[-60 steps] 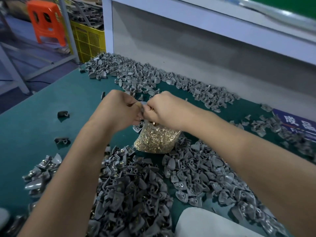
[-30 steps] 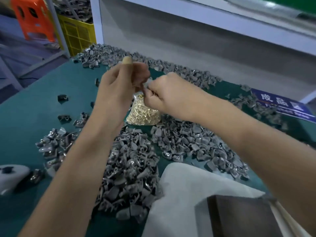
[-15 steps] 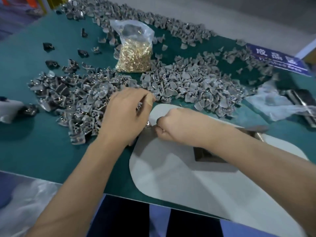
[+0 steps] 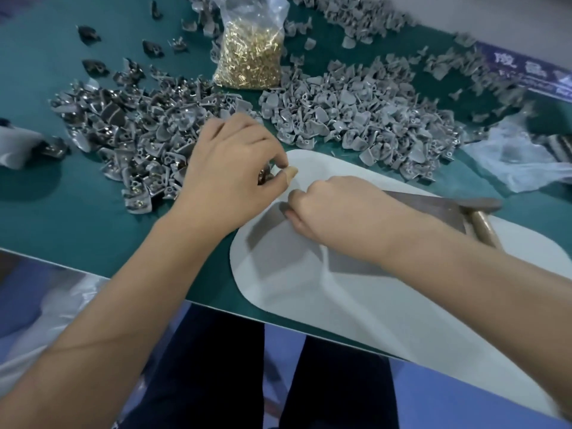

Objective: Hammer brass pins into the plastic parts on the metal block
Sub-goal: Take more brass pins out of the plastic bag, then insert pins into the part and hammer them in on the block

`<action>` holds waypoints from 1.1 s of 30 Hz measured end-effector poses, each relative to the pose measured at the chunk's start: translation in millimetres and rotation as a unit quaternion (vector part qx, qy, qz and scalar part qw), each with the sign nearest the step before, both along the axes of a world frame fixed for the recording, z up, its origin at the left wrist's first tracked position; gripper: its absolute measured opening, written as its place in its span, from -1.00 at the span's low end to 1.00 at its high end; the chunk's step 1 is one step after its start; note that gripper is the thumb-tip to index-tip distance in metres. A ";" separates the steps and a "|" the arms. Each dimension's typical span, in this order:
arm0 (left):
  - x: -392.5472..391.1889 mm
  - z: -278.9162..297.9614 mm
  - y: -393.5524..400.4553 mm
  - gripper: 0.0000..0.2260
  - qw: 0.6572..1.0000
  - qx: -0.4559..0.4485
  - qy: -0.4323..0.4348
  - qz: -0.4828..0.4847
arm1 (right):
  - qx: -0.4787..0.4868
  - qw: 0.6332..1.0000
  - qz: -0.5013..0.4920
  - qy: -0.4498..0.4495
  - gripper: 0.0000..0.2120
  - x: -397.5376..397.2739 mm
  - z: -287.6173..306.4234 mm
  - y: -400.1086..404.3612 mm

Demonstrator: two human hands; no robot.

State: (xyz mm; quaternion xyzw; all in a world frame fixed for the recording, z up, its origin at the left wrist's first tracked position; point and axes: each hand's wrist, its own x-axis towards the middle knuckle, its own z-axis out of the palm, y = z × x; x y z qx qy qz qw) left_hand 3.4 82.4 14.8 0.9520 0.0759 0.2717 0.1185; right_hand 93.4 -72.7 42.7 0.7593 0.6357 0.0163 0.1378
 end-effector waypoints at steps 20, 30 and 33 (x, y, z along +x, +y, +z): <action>-11.1 -12.8 5.4 -0.98 0.997 0.016 0.041 0.069 | 0.136 0.959 -0.210 -0.136 -0.69 -32.7 -22.5 -6.2; -15.5 -10.5 14.5 -0.93 0.994 0.000 0.008 0.111 | 0.199 0.943 -0.261 -0.060 -0.80 -47.3 -21.6 -8.3; -15.9 -10.5 8.0 -0.95 0.996 0.006 -0.046 0.071 | 0.189 0.942 -0.276 -0.031 -0.85 -49.1 -21.0 -9.0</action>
